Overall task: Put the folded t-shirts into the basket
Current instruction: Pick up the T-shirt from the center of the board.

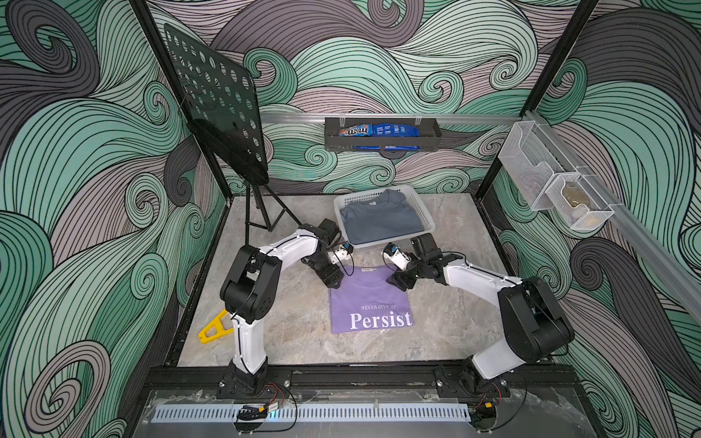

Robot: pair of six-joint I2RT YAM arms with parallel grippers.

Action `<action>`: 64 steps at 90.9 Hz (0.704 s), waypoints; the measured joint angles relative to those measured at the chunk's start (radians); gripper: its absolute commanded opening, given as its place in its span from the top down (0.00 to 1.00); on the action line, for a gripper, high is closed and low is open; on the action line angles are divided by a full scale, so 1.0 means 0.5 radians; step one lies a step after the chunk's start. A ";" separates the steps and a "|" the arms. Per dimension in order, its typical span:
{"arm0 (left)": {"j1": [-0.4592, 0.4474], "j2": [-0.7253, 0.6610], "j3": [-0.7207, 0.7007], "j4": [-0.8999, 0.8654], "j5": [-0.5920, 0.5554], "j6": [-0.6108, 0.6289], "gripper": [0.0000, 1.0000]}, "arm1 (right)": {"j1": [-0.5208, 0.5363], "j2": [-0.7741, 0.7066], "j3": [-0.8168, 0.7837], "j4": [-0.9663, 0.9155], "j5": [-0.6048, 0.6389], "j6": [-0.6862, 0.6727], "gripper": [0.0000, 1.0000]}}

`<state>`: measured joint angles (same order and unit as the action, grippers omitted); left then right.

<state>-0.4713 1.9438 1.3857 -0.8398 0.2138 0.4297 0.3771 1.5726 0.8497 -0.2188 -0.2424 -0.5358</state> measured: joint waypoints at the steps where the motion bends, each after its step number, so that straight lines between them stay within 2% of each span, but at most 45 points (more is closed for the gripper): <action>1: 0.000 0.008 0.008 0.002 0.000 -0.002 0.18 | 0.000 0.000 0.000 0.002 0.002 0.000 0.26; 21: 0.000 0.127 0.116 -0.013 0.000 -0.010 0.18 | -0.008 0.000 -0.008 0.034 0.018 0.008 0.26; 32: 0.000 0.194 0.154 -0.007 0.001 -0.011 0.23 | -0.027 0.000 -0.020 0.039 0.017 0.008 0.26; 64: 0.000 0.146 0.021 0.117 0.014 0.025 0.63 | -0.115 0.000 -0.026 0.042 0.014 0.016 0.26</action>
<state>-0.4713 2.0167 1.3964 -0.7811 0.2211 0.4423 0.3195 1.5726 0.8368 -0.1978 -0.2352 -0.5278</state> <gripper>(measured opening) 0.433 0.735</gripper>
